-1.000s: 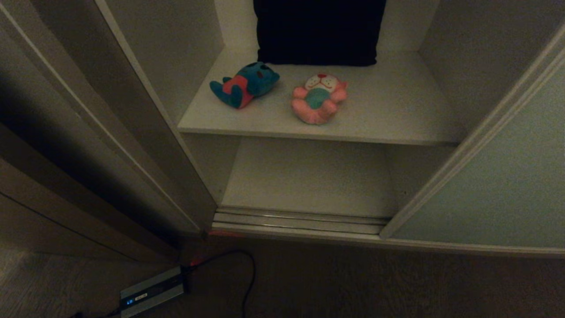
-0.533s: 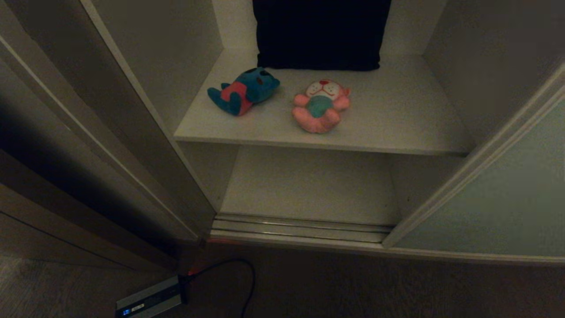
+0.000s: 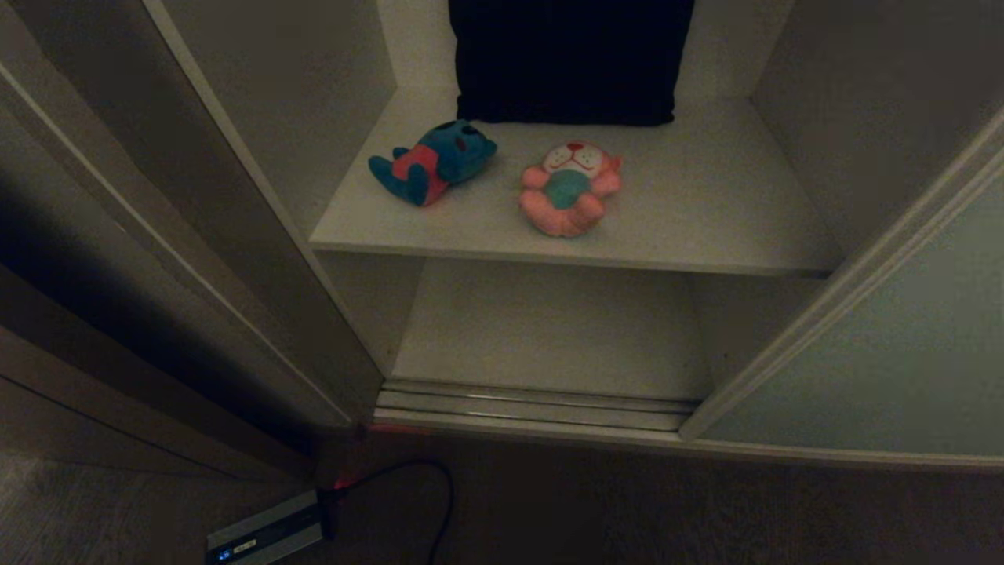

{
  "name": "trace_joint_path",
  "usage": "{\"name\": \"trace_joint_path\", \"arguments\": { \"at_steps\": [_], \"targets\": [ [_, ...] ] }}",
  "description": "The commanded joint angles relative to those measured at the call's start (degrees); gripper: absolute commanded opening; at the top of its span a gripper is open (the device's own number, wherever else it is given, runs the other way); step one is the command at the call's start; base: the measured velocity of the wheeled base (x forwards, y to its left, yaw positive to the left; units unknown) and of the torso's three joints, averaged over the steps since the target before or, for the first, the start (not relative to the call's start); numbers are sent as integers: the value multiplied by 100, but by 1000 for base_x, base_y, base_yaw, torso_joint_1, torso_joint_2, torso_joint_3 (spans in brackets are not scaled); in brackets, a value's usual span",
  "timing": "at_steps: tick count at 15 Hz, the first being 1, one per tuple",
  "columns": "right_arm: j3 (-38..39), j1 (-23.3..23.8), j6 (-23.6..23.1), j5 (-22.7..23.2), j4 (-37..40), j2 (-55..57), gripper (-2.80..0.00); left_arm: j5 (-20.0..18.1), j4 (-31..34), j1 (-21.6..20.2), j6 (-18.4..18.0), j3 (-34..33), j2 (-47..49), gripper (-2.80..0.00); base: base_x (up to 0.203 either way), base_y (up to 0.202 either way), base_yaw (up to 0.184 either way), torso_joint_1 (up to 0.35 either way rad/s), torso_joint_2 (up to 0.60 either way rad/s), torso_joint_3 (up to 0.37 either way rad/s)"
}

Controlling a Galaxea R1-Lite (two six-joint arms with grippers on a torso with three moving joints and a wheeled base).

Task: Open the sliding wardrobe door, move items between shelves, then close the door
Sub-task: Place the blue doll on the lower shelf

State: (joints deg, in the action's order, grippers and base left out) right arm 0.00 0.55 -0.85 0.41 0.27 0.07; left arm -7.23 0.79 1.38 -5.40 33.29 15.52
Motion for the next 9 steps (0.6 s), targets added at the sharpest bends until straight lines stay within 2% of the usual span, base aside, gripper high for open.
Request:
{"name": "trace_joint_path", "arguments": {
  "at_steps": [1,6,7,9],
  "targets": [
    [18,-2,-3,2,0,1,-280,-284,69,105,1,1388,1990,-280,0,0,0,0,0,0],
    [18,-1,-3,2,-2,1,-280,-1030,218,359,-26,3532,4694,-280,0,0,0,0,0,0],
    [18,-2,-3,2,0,1,-280,-1128,233,387,-45,3803,5109,0,0,0,0,0,0,0],
    [18,1,-3,2,0,1,-280,-1254,234,478,-50,4460,6037,0,0,0,0,0,0,0]
  ]
}}
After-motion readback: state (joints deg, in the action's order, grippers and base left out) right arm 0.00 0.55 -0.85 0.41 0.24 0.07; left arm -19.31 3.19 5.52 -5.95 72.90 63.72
